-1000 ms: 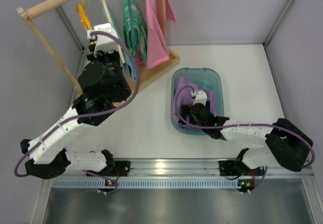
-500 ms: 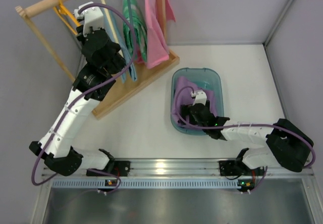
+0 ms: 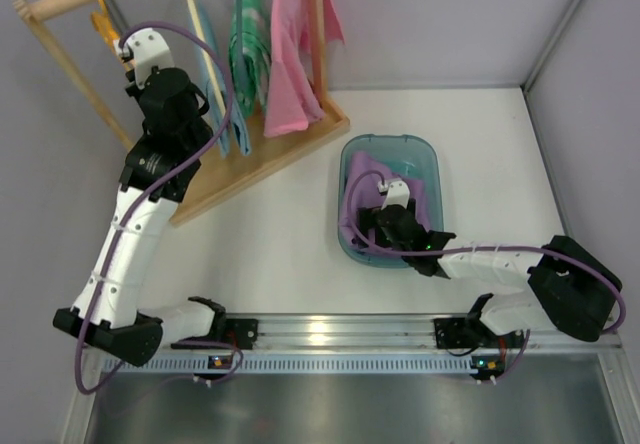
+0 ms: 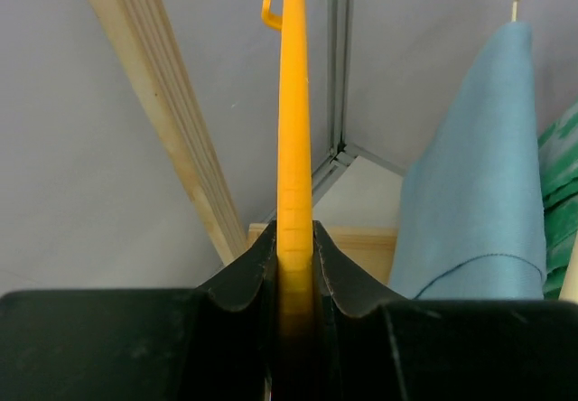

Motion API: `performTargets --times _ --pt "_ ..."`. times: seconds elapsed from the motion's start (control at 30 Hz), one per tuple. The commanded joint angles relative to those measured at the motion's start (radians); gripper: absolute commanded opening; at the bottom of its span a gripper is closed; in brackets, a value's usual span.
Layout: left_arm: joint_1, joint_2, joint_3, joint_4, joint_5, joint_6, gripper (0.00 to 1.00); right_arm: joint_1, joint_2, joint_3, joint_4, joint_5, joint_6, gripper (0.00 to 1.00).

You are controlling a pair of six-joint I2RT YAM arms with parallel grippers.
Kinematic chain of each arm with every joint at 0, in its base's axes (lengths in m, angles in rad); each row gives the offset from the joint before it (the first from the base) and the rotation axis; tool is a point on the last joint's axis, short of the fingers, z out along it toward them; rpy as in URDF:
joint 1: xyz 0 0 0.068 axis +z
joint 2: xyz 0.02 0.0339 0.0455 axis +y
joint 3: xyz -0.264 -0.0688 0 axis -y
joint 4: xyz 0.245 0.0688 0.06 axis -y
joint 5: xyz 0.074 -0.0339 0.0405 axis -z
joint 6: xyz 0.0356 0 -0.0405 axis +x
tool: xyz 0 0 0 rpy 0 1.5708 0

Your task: Remove the trousers from the hanger

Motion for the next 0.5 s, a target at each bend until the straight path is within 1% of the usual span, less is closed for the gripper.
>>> performTargets --times 0.0,0.1,0.33,0.37,0.4,0.43,0.47 --pt "0.022 -0.072 -0.048 -0.025 0.080 -0.068 0.00 -0.005 0.004 0.020 0.044 -0.040 -0.009 0.98" --pt "0.024 -0.073 -0.071 -0.039 0.069 -0.065 0.00 -0.005 -0.001 0.016 0.058 -0.054 -0.007 0.98" --pt "0.028 -0.135 -0.197 -0.044 0.048 -0.120 0.00 -0.005 -0.008 0.017 0.037 -0.051 -0.015 0.99" --pt "0.028 -0.147 -0.203 -0.045 0.051 -0.120 0.04 -0.004 -0.017 0.019 0.032 -0.051 -0.013 0.99" --pt "0.028 -0.162 -0.204 -0.051 0.062 -0.118 0.15 -0.004 -0.028 0.019 0.029 -0.051 -0.015 0.99" --pt "0.028 -0.191 -0.198 -0.073 0.086 -0.123 0.51 -0.005 -0.037 0.022 0.015 -0.049 -0.016 0.99" --pt "0.028 -0.205 -0.188 -0.090 0.106 -0.129 0.66 -0.005 -0.066 0.026 0.006 -0.047 -0.018 0.99"
